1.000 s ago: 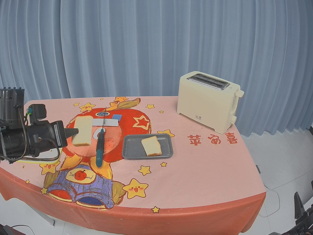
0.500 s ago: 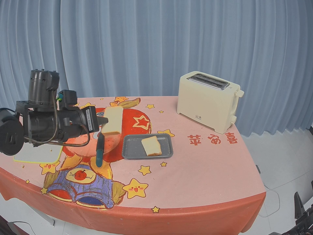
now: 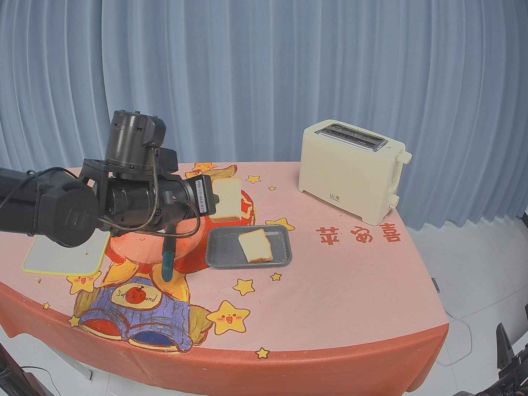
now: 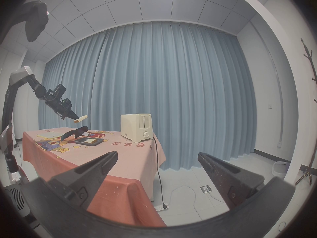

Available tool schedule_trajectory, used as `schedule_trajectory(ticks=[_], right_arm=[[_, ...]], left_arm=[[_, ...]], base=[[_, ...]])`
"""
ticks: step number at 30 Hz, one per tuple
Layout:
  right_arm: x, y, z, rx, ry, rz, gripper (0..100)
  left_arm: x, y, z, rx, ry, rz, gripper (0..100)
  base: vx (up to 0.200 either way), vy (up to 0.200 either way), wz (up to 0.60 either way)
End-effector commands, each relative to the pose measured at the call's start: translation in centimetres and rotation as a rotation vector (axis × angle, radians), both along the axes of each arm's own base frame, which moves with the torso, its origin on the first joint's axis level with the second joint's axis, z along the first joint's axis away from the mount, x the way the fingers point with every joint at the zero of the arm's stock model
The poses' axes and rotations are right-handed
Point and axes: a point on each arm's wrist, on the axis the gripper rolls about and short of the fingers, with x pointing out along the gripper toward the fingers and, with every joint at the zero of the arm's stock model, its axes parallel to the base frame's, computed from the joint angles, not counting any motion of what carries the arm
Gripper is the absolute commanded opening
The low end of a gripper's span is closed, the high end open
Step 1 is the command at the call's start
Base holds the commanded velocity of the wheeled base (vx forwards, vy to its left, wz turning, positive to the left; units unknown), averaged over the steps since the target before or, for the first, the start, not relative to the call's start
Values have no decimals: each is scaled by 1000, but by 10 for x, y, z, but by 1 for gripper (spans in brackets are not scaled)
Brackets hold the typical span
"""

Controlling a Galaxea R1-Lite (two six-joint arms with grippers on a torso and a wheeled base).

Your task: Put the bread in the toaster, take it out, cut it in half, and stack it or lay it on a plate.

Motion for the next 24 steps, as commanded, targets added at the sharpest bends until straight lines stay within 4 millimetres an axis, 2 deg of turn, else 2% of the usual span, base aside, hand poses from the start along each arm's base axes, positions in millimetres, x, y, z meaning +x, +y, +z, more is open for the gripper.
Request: schedule_trajectory(ticks=[1, 10, 24], right_arm=[[0, 0, -5, 0, 1, 1, 100], [0, 0, -5, 0, 1, 1, 100], [0, 0, -5, 0, 1, 1, 100]], left_arm=[[3, -9, -6, 7, 13, -16, 0], [4, -11, 0, 15, 35, -19, 0], [18, -19, -19, 59, 74, 11, 0]], base=[[0, 0, 0], [0, 0, 0], [0, 0, 0]])
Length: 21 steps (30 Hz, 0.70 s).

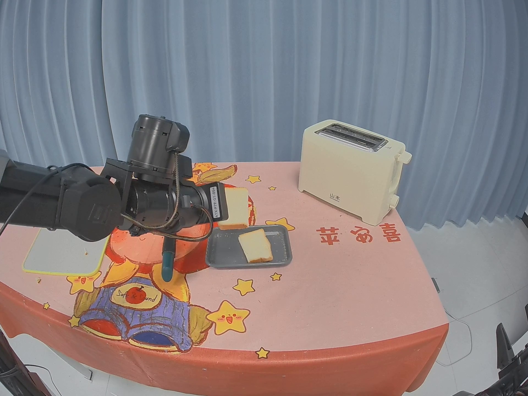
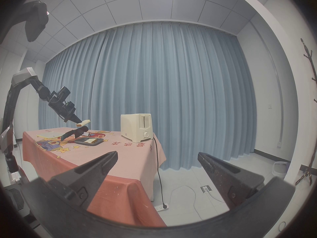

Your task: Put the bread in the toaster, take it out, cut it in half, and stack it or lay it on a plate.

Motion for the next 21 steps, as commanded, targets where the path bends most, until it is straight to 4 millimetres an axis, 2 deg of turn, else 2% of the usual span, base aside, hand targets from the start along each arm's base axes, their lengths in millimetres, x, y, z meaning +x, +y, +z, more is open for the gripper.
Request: schedule_trajectory(ticks=[1, 21], right_arm=[[0, 0, -5, 0, 1, 2, 100], [0, 0, -5, 0, 1, 0, 100]], left_arm=[[8, -5, -10, 10, 19, 0, 0], [29, -15, -30, 10, 63, 23, 0]], base=[[0, 0, 0], [0, 0, 0]])
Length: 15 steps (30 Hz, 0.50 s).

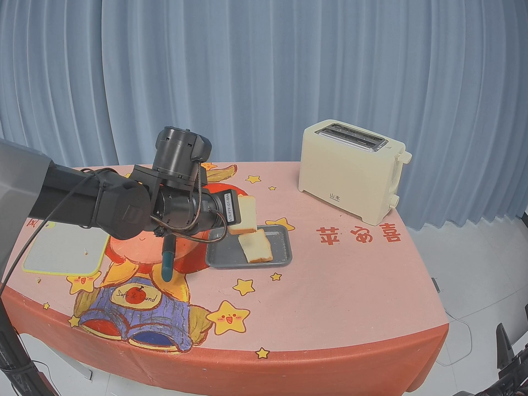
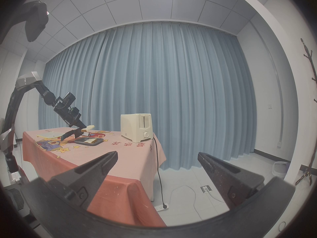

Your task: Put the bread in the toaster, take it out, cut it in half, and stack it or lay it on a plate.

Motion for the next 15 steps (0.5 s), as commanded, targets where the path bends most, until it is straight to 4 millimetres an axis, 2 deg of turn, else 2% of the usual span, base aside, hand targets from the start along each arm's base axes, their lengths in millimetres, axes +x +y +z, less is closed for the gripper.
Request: schedule_trajectory(ticks=[1, 15], right_arm=[[0, 0, -5, 0, 1, 0, 100], [0, 0, -5, 0, 1, 0, 100]], left_arm=[[2, -1, -5, 6, 12, 1, 0], [10, -6, -22, 28, 42, 7, 0]], base=[[0, 0, 0], [0, 0, 0]])
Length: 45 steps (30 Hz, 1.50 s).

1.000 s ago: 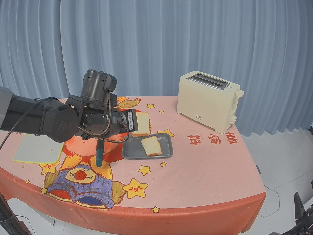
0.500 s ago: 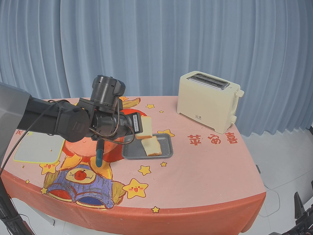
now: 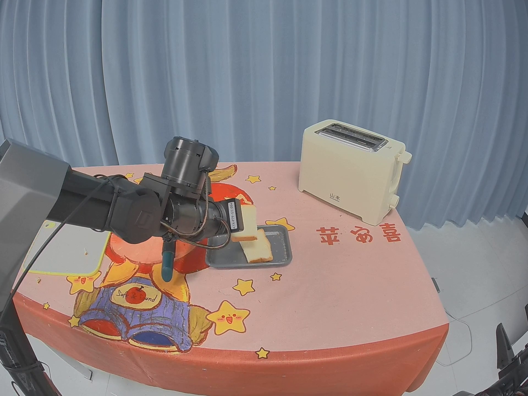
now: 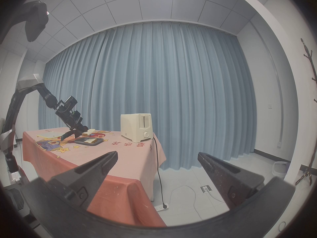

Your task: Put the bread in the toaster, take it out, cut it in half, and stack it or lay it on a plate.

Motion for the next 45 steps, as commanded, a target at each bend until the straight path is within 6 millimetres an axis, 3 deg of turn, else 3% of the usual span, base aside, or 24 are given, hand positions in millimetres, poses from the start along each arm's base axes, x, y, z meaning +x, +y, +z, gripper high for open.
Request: schedule_trajectory(ticks=[1, 23, 35, 45], right_arm=[[0, 0, -5, 0, 1, 1, 100], [0, 0, -5, 0, 1, 1, 100], [0, 0, -5, 0, 1, 1, 100], [0, 0, -5, 0, 1, 1, 100]], left_arm=[[2, -2, -4, 4, 7, 0, 0], [10, -7, -17, 17, 25, 2, 0], [3, -18, -16, 2, 37, -13, 0], [-2, -15, -20, 21, 69, -7, 0]], base=[[0, 0, 0], [0, 0, 0], [0, 0, 0], [0, 0, 0]])
